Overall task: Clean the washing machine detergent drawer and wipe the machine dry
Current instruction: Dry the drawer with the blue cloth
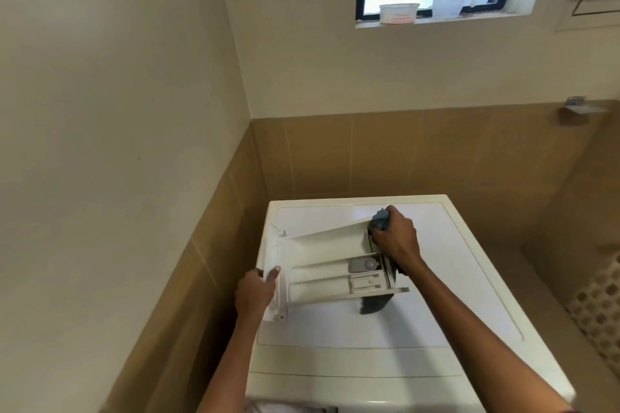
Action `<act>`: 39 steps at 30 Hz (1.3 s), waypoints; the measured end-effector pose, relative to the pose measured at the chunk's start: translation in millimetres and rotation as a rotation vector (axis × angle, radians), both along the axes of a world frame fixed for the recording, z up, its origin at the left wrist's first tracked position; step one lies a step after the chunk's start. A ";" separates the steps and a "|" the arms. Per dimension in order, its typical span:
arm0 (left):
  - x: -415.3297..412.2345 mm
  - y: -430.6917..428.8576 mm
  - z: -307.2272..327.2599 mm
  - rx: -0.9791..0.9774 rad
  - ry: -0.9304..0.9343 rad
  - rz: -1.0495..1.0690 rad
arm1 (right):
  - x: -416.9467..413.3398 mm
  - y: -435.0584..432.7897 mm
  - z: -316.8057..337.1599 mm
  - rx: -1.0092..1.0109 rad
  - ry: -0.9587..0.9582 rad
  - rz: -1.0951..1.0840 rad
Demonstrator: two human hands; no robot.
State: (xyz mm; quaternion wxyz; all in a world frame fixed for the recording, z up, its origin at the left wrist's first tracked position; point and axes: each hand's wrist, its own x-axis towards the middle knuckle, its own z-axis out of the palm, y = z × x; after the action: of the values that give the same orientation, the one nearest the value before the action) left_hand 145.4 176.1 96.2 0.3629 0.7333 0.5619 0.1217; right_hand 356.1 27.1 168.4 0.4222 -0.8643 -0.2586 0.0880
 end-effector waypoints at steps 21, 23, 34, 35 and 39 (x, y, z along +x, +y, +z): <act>17.4 18.7 0.8 0.294 0.310 -0.085 | 40.0 8.9 18.2 -0.511 -0.207 0.020; 20.4 18.9 1.5 0.292 0.337 -0.096 | 46.3 7.4 20.1 -0.413 -0.154 -0.013; 34.4 21.4 -0.1 0.200 0.339 -0.045 | 45.5 -14.0 54.3 0.160 0.055 0.122; 34.7 21.4 1.4 0.192 0.330 -0.035 | 43.9 -16.8 60.7 0.182 0.075 0.148; 52.3 9.4 35.0 0.365 0.132 -0.111 | 39.6 -28.9 89.0 0.308 0.261 0.298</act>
State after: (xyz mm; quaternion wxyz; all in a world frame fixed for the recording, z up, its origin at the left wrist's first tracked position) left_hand 197.7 185.5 131.2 0.1924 0.8231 0.5120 0.1528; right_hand 395.6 -1.9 257.4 0.5613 -0.7234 -0.3366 0.2198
